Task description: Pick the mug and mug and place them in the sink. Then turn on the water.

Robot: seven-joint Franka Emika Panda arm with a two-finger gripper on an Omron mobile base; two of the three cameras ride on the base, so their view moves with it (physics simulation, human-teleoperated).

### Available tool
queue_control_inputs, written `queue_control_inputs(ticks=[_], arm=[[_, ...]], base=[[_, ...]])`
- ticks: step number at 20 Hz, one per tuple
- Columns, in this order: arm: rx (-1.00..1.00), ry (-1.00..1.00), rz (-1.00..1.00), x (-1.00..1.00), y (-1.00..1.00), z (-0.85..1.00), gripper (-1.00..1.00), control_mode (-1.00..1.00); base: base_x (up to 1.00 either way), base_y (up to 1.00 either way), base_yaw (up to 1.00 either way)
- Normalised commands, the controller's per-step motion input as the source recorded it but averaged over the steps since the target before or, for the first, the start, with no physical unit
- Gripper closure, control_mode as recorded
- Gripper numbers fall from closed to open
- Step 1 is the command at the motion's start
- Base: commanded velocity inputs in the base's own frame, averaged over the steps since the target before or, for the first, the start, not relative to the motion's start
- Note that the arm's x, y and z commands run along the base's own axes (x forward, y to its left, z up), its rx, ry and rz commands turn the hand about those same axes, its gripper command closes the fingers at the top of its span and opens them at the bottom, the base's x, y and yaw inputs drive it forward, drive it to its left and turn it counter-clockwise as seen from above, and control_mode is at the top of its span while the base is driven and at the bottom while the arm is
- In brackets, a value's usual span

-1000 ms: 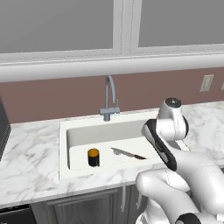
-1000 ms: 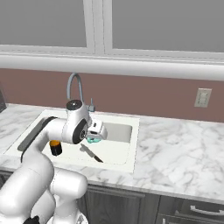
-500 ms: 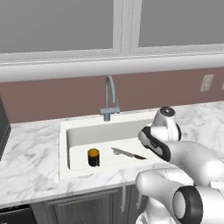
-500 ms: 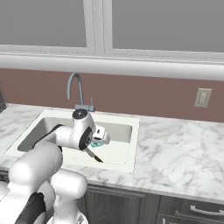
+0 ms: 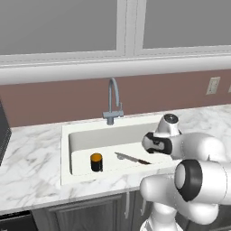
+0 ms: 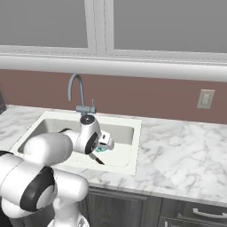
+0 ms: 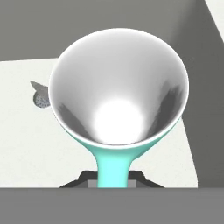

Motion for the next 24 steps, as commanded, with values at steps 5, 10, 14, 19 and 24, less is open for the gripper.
queue_control_inputs(ticks=[5, 10, 14, 19, 24], arm=[[0.0, 0.0, 0.0, 0.19, 0.0, -0.41, 1.0, -1.0], [0.0, 0.0, 0.0, 0.15, 0.0, -0.35, 1.0, -1.0], [0.0, 0.0, 0.0, 0.13, 0.0, -0.29, 1.0, -1.0], [0.0, 0.0, -0.01, 0.26, 0.0, -0.24, 1.0, -1.0], [0.0, 0.0, -0.01, 0.37, 0.0, -0.22, 1.0, -1.0]], base=[[0.0, 0.0, 0.0], [0.0, 0.0, 0.0], [0.0, 0.0, 0.0], [0.0, 0.0, 0.0], [0.0, 0.0, 0.0]])
